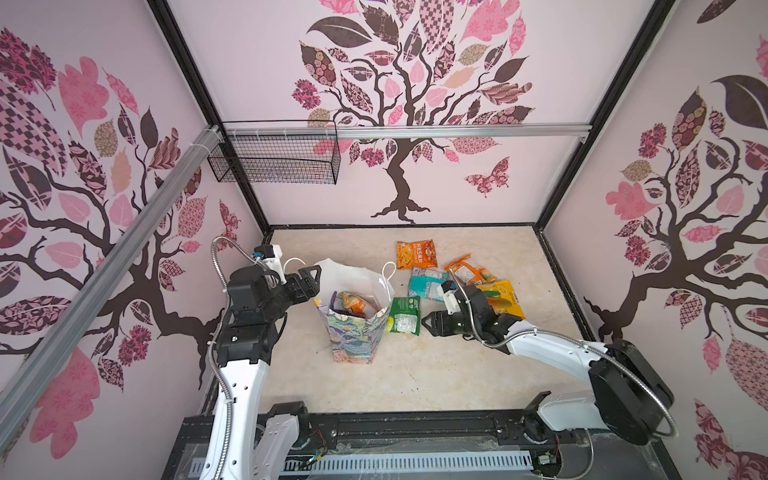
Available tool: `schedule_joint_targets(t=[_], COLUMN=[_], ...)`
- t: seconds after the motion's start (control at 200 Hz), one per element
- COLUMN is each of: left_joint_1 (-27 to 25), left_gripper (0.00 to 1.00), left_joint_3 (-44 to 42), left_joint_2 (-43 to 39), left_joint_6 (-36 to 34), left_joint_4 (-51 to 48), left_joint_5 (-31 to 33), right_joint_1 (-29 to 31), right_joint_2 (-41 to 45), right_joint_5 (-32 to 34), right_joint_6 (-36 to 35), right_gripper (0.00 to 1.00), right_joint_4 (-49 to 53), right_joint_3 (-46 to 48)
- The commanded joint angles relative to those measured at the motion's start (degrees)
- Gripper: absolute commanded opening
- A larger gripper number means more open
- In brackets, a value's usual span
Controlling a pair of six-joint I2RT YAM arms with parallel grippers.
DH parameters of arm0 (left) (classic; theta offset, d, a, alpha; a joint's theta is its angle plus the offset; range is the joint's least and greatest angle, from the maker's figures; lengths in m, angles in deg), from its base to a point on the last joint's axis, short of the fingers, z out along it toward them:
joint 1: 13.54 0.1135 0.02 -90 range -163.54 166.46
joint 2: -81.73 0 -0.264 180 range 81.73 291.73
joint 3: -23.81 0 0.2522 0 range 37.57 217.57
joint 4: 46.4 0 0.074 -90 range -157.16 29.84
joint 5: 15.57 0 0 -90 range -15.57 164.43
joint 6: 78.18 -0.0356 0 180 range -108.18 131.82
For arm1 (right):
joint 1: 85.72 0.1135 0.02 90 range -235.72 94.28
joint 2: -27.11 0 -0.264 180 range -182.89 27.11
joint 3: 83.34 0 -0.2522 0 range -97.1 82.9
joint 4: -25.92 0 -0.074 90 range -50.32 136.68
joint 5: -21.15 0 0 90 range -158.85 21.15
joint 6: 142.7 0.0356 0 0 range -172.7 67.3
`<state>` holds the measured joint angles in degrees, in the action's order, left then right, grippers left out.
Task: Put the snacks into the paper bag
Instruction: 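Draw the right gripper back toward the green Spring Tea packet, then lower the right gripper onto the green Spring Tea packet's near edge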
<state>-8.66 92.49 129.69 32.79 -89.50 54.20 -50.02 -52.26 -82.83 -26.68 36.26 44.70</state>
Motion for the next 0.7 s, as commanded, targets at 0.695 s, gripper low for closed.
schedule_joint_targets(t=[0.695], left_joint_1=[0.7], left_gripper=[0.8], left_joint_3=[-1.1], left_joint_2=[-1.9], left_joint_6=[-0.2], left_joint_4=[1.5], left_joint_5=[-2.1], right_joint_1=[0.0], right_joint_2=[-14.8], right_joint_5=[-6.5], right_joint_6=[1.9], right_gripper=[0.55], right_joint_4=[-12.7], right_joint_3=[-0.9])
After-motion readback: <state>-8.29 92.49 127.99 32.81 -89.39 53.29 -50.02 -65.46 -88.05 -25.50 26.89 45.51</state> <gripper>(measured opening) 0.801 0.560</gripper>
